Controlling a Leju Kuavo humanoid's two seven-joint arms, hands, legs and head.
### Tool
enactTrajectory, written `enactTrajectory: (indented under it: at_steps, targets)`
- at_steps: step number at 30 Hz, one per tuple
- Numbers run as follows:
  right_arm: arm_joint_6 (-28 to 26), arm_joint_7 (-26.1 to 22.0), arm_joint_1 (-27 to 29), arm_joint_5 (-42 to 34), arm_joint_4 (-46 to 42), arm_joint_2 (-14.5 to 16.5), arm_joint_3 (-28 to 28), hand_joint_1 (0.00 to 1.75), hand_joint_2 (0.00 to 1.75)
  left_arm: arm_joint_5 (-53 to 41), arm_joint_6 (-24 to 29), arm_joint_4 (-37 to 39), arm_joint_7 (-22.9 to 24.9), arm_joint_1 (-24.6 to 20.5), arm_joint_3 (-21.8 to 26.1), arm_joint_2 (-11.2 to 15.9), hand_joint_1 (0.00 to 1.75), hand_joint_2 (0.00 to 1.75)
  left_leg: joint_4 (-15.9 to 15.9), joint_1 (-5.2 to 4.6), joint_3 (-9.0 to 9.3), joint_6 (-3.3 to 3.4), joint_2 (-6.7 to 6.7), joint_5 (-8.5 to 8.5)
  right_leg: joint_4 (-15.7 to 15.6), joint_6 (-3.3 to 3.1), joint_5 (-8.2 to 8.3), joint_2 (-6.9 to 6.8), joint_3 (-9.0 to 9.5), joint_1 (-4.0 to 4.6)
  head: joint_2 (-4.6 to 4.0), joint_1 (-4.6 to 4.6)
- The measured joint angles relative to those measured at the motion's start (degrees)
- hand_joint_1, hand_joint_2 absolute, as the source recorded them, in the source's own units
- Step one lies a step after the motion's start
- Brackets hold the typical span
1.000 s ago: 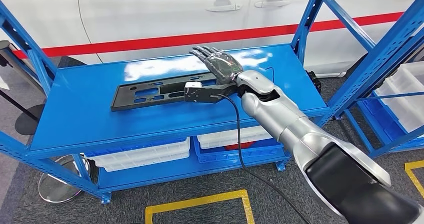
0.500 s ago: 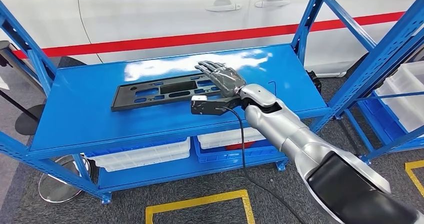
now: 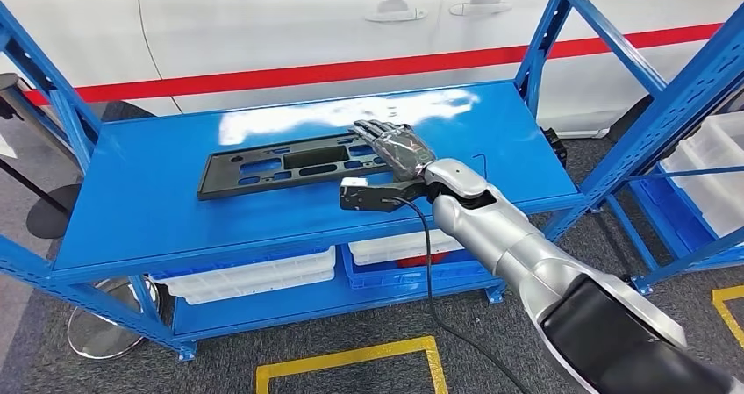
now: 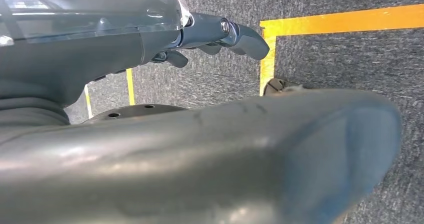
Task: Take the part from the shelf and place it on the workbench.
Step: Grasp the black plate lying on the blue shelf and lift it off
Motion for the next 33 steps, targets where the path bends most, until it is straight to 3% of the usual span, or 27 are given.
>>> enactTrajectory:
  at_steps: [2,4,7,15,28,33]
  targets:
    - [0.0,0.0,0.0,0.0,0.0,-0.2,0.0,0.0,1.75,-0.1,-0.1,0.0,0.0,0.0,0.0,0.0,0.0,0.0,0.3,0.0,0.23,-0.7,-0.05,-0.48,-7.7,-0.33,3.87,-0.07,3.12,0.13,0.0,0.0]
    - [0.0,0.0,0.1,0.1,0.0,-0.4,0.1,0.0,1.75,-0.2,-0.2,0.0,-0.1,0.0,0.0,0.0,0.0,0.0,0.6,-0.25,0.24,-1.05,-0.03,-0.8,-11.1,-0.83,4.97,0.06,4.41,0.3,0.0,0.0]
    - [0.2,0.0,0.4,0.2,0.0,-0.7,0.1,0.0,1.75,-0.5,-0.3,0.0,-0.2,0.0,0.0,0.1,0.0,0.0,0.4,-0.28,0.44,-0.74,0.08,-0.86,-11.1,-1.39,5.0,0.37,4.37,0.53,0.0,-0.02]
    - [0.1,0.2,0.6,0.2,0.0,-1.2,0.1,0.0,1.75,-0.5,-0.3,0.0,-0.2,0.0,0.0,0.1,0.0,0.0,-0.5,-0.06,1.01,-2.02,0.18,-0.69,-10.9,-2.28,4.69,0.53,4.39,0.84,0.0,-0.02]
    - [-0.1,1.1,2.7,0.7,-0.4,-2.2,0.1,0.0,1.75,-1.1,-0.7,0.0,0.0,0.0,0.0,0.1,0.0,0.0,-0.3,-0.12,0.92,-2.3,0.17,-0.79,-11.0,-2.31,4.66,0.49,4.48,0.97,0.0,-0.02]
    - [-0.1,1.2,3.5,0.9,-0.9,-2.6,0.1,0.0,1.75,0.0,-1.1,0.0,-0.3,0.1,0.3,0.1,0.0,0.0,0.3,-0.27,0.6,-1.42,0.18,-1.4,-11.2,-1.84,4.62,0.46,4.61,0.53,0.0,-0.02]
